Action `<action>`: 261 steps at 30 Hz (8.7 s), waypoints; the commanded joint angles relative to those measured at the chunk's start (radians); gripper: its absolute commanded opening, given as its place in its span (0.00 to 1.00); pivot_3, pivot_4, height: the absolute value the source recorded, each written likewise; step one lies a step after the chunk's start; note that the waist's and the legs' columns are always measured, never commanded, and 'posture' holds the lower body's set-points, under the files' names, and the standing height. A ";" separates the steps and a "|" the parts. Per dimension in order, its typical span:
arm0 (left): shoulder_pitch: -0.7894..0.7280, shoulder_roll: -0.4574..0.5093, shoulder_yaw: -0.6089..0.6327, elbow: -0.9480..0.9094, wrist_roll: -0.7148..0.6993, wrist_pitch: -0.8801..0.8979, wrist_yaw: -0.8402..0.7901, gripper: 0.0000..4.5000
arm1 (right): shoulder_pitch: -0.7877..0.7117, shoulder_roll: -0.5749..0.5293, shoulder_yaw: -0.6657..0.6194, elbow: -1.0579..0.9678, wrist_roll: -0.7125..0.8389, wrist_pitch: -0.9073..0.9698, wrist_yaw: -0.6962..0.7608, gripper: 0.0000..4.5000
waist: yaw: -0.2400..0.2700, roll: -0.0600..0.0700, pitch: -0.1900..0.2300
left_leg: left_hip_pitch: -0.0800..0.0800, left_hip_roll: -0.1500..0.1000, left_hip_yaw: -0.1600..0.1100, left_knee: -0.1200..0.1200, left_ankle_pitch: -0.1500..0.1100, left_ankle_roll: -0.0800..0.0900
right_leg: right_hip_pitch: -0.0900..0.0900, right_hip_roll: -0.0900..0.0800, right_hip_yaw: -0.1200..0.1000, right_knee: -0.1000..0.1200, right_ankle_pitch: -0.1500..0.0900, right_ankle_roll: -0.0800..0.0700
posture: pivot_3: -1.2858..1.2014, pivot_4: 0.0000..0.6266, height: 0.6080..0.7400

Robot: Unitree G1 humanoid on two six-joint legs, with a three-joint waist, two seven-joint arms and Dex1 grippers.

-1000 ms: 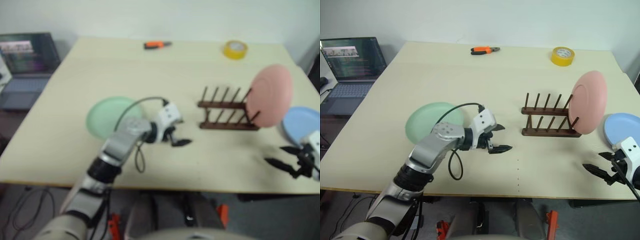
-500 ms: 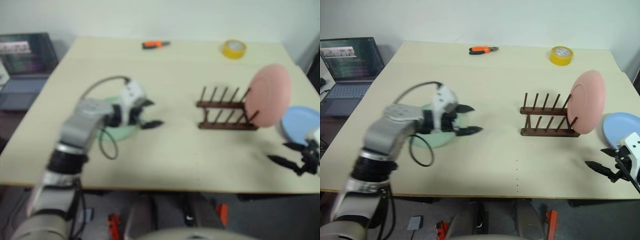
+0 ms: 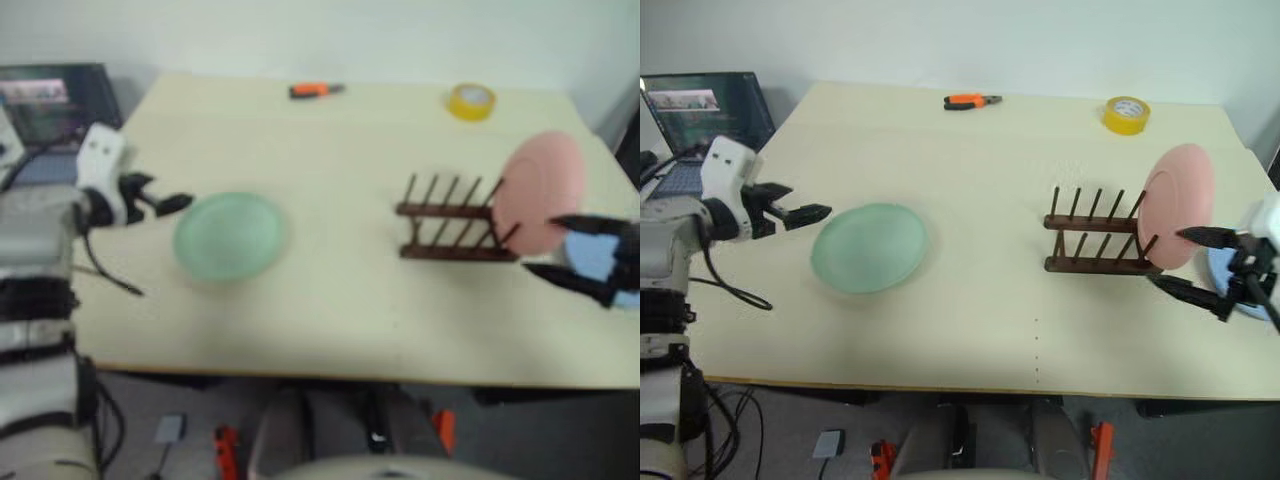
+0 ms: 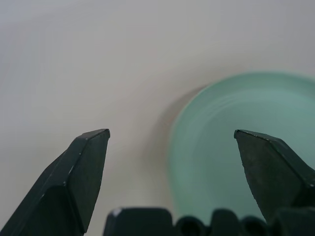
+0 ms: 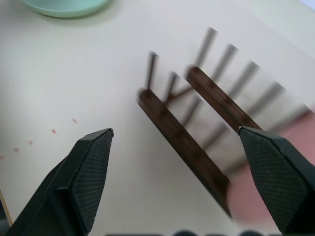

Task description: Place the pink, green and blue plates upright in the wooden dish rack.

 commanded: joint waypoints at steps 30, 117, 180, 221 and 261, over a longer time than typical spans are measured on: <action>-0.146 -0.178 0.052 0.014 -0.010 0.044 0.142 0.01 | -0.492 0.226 0.551 -0.022 -0.142 -0.025 -0.234 1.00 | 0.006 -0.005 -0.002 | -0.013 0.003 0.000 0.015 0.000 0.000 | -0.009 0.001 0.001 0.004 0.009 0.005 | 0.52 0.24 1.00; 0.179 -0.077 0.303 -0.709 -0.432 -0.062 -0.140 0.80 | -1.006 0.792 0.274 0.415 -0.023 -0.082 -0.465 0.00 | -0.015 -0.005 -0.002 | -0.014 0.004 -0.001 0.014 0.002 0.000 | -0.009 -0.002 0.001 0.005 0.014 0.001 | 0.52 0.24 1.00; 0.105 -0.148 0.079 -0.579 -0.384 -0.107 -0.173 0.80 | -0.521 0.331 -0.092 0.287 0.713 0.343 -0.615 0.00 | -0.021 -0.003 -0.001 | -0.014 0.004 0.002 0.010 0.002 0.000 | -0.011 0.004 0.003 0.002 0.012 0.008 | 0.52 0.24 1.00; 0.114 -0.142 0.072 -0.604 -0.387 -0.077 -0.162 0.80 | -0.507 0.322 -0.060 0.348 0.737 0.300 -0.544 0.00 | -0.021 -0.003 -0.001 | -0.014 0.004 0.002 0.010 0.002 0.001 | -0.010 0.004 0.003 0.002 0.012 0.008 | 0.52 0.24 1.00; 0.104 -0.151 0.030 -0.606 -0.372 -0.080 -0.163 0.81 | -0.396 0.187 0.013 0.297 0.316 0.124 -0.371 0.90 | -0.019 -0.003 -0.001 | -0.014 0.003 0.002 0.010 0.002 0.000 | -0.010 0.004 0.003 0.002 0.012 0.008 | 0.52 0.24 1.00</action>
